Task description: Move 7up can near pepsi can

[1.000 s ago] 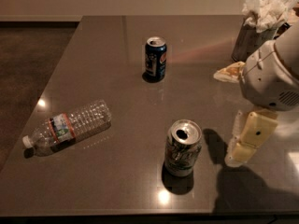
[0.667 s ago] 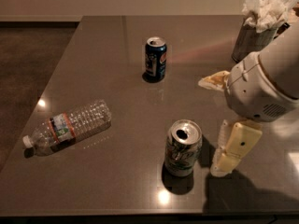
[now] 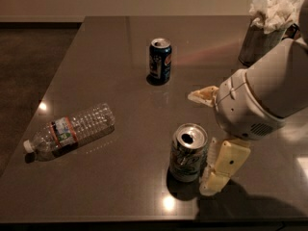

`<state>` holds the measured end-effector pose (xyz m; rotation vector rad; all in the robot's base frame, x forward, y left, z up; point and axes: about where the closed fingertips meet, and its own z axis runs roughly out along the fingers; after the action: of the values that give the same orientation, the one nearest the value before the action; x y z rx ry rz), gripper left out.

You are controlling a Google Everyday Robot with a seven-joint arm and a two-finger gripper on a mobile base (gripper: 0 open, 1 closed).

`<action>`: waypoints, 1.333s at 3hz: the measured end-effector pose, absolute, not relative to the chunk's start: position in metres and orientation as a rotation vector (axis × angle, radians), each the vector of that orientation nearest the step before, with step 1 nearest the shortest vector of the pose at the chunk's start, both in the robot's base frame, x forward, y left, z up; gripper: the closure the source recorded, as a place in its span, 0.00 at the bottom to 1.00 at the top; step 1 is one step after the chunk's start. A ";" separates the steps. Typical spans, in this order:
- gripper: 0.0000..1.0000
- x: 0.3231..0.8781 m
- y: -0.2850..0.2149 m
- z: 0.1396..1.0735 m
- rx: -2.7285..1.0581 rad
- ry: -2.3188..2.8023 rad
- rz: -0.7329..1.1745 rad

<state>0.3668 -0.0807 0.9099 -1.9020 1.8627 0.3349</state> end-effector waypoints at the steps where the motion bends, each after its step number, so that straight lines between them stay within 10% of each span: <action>1: 0.18 0.362 -0.071 0.909 -1.904 1.845 0.381; 4: 0.96 0.395 -0.058 0.934 -1.848 1.880 0.406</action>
Offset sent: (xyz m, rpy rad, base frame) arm -0.0116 0.0294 0.0035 0.0917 0.0593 0.0557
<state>0.3949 -0.0583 0.9335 -1.8481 1.8799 0.4065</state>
